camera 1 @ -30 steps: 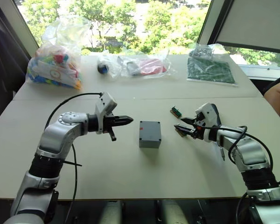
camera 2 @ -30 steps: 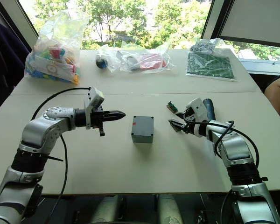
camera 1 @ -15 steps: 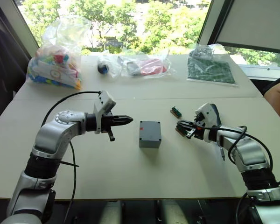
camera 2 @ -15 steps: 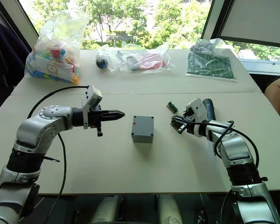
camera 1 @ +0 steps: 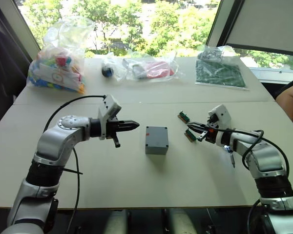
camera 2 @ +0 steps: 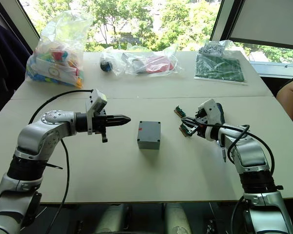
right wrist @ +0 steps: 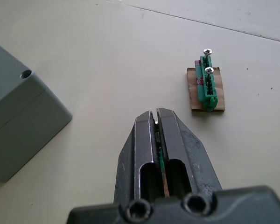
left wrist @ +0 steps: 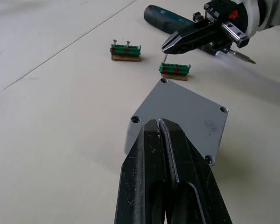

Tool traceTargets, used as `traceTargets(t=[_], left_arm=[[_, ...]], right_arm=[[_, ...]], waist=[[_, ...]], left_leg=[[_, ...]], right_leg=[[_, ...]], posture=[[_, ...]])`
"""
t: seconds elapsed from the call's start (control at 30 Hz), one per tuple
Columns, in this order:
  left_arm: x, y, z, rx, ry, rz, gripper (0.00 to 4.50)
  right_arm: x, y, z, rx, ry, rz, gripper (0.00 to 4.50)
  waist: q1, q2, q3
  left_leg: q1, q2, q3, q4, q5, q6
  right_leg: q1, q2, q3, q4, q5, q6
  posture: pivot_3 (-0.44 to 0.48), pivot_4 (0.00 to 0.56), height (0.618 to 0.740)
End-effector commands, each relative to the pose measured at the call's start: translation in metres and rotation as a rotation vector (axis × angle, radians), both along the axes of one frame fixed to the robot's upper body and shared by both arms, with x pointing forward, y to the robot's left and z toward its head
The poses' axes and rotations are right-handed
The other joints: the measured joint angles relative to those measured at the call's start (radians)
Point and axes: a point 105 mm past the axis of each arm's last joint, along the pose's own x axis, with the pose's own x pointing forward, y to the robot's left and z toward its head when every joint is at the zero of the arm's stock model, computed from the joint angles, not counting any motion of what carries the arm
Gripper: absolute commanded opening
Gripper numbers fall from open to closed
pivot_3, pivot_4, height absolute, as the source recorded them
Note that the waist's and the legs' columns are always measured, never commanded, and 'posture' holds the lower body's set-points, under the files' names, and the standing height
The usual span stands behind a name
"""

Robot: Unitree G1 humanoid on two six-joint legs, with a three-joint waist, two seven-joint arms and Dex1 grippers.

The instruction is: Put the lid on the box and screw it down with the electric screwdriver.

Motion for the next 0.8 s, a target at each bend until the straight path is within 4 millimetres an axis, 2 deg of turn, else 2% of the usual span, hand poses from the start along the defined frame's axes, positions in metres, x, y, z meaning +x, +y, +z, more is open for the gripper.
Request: traceTargets(t=[0.03,0.13,0.3,0.43,0.57,0.8], left_arm=[[-0.001,-0.002,0.01,-0.009,-0.045,-0.02,0.0],[-0.001,-0.002,0.009,-0.007,-0.044,-0.018,0.0],[-0.003,0.001,0.006,0.004,-0.04,-0.016,0.0],[-0.013,0.005,0.002,0.043,-0.028,-0.056,0.0],[-0.02,0.011,0.003,0.067,-0.026,-0.078,0.0],[-0.022,0.011,-0.001,0.072,-0.026,-0.06,0.0]], right_arm=[[0.001,0.002,0.023,0.019,-0.072,0.01,0.04],[0.002,0.004,0.028,0.03,-0.085,0.016,0.04],[-0.001,0.017,0.049,0.068,-0.127,0.069,0.04],[-0.011,0.047,0.072,0.11,-0.159,0.185,0.04],[-0.022,0.068,0.069,0.124,-0.13,0.269,0.04],[-0.026,0.08,0.047,0.103,-0.073,0.306,0.04]], waist=[[0.0,0.0,0.0],[-0.001,0.0,0.0],[-0.001,0.0,0.0],[-0.005,0.0,0.0],[0.0,0.0,0.0],[0.002,0.0,0.0]], left_leg=[[0.0,0.0,0.0,0.0,0.0,0.0],[0.0,0.0,0.0,0.0,0.0,0.0],[0.0,0.0,0.0,0.0,0.0,0.0],[0.0,0.0,0.0,0.0,0.0,0.0],[0.0,0.0,0.0,-0.001,0.0,0.0],[-0.001,0.0,0.0,0.0,0.0,0.0]], right_leg=[[0.0,0.0,0.0,0.0,0.0,0.0],[0.0,0.0,0.0,0.0,0.0,0.0],[0.0,0.0,0.0,0.0,0.0,0.0],[0.0,0.0,0.0,0.0,0.0,0.0],[-0.001,0.0,0.0,0.0,0.0,0.0],[0.0,0.0,0.0,-0.001,0.0,0.0]], posture=[[0.0,0.15,0.74],[0.0,0.15,0.74],[0.0,0.15,0.74],[0.0,0.15,0.74],[0.0,0.15,0.74],[0.0,0.15,0.74]])
